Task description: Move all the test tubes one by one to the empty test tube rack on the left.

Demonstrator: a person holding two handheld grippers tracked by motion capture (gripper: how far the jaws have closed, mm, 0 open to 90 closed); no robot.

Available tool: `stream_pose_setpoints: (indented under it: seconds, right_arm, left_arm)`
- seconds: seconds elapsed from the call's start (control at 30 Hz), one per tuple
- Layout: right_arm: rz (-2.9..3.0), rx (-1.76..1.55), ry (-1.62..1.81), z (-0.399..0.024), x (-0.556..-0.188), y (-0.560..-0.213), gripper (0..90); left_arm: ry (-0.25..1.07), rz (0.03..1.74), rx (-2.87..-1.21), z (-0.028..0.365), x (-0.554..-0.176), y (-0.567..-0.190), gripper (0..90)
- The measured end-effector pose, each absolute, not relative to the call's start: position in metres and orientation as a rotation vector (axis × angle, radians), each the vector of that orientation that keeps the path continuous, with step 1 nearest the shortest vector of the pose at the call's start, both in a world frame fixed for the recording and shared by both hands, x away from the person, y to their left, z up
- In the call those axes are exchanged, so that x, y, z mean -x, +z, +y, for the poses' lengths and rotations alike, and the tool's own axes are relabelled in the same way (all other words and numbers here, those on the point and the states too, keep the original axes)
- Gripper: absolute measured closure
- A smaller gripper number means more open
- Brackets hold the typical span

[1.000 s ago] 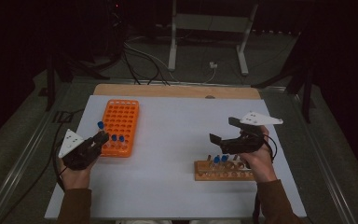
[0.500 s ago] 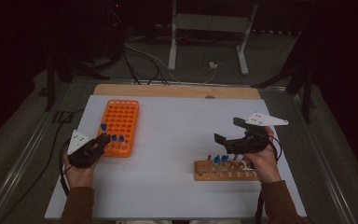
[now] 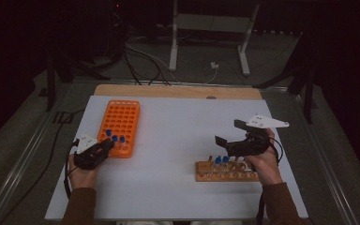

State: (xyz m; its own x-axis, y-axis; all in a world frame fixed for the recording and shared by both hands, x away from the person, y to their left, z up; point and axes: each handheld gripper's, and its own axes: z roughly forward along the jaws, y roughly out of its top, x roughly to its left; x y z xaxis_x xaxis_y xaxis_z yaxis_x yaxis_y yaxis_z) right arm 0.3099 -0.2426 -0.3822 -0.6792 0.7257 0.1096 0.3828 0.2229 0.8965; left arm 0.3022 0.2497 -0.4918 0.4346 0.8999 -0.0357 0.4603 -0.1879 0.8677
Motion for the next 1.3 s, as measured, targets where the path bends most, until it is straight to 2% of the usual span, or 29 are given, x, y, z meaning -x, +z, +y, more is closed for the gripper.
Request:
stream_pose_setpoints:
  seconds: [0.5,0.97,1.2,1.3]
  right_arm:
    - [2.176,-1.048,1.431,-0.248,-0.307,-0.392,1.3]
    - [2.180,-1.048,1.434,-0.246,-0.307,-0.396,1.3]
    - [2.180,-1.050,1.434,-0.247,-0.306,-0.396,1.3]
    - [2.179,-1.051,1.432,-0.249,-0.306,-0.396,1.3]
  left_arm:
    - [0.636,1.171,-1.892,0.246,-0.298,-0.495,78.1]
    - [0.618,1.188,-1.863,0.247,-0.298,-0.496,76.6]
    - [0.603,1.189,-1.811,0.252,-0.293,-0.490,60.5]
    - [0.588,1.200,-1.760,0.257,-0.289,-0.485,49.6]
